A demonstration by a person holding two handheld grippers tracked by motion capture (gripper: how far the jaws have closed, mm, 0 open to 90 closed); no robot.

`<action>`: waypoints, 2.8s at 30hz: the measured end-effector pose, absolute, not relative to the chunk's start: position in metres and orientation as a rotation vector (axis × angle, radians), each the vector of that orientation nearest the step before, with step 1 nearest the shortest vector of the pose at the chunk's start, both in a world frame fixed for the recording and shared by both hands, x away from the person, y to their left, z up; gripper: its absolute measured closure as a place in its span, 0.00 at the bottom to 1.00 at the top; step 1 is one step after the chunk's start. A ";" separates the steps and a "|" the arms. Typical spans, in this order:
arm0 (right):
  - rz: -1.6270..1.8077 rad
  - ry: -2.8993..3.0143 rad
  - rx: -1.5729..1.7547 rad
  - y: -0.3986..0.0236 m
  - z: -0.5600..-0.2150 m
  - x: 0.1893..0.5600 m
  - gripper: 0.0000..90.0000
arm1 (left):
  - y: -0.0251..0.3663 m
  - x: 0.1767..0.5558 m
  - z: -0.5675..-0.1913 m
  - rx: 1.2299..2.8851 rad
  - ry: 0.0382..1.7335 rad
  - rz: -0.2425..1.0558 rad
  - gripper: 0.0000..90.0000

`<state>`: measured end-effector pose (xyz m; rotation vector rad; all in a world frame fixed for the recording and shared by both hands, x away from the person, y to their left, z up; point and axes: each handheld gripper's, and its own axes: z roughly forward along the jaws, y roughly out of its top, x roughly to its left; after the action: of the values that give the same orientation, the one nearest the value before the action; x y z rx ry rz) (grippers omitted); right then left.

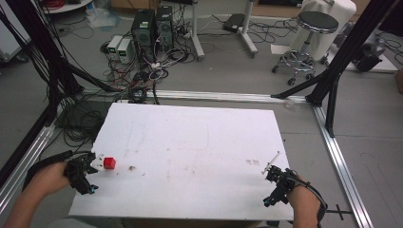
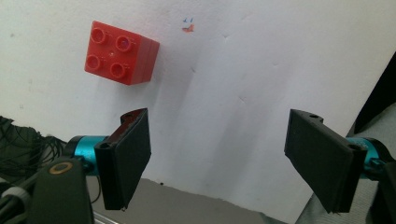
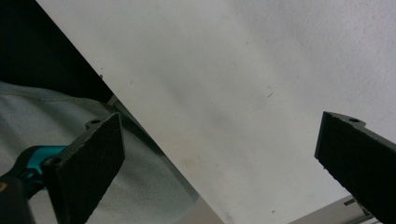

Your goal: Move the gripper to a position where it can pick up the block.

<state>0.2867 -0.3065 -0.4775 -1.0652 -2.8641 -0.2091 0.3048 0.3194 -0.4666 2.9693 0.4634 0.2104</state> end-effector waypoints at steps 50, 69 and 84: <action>-0.220 -2.853 -1.045 -0.304 -0.480 0.286 0.01 | 0.299 0.378 -0.480 3.095 0.056 0.122 0.26; -0.216 -2.851 -1.045 -0.303 -0.481 0.286 0.01 | 0.293 0.391 -0.504 3.137 -0.027 0.091 0.26; -0.212 -2.848 -1.044 -0.303 -0.480 0.286 0.01 | 0.294 0.394 -0.508 3.148 -0.004 0.063 0.26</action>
<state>0.2859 -0.3030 -0.4803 -1.0441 -2.8481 -0.2117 0.3937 0.2938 -0.5084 3.1478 -0.0037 0.0634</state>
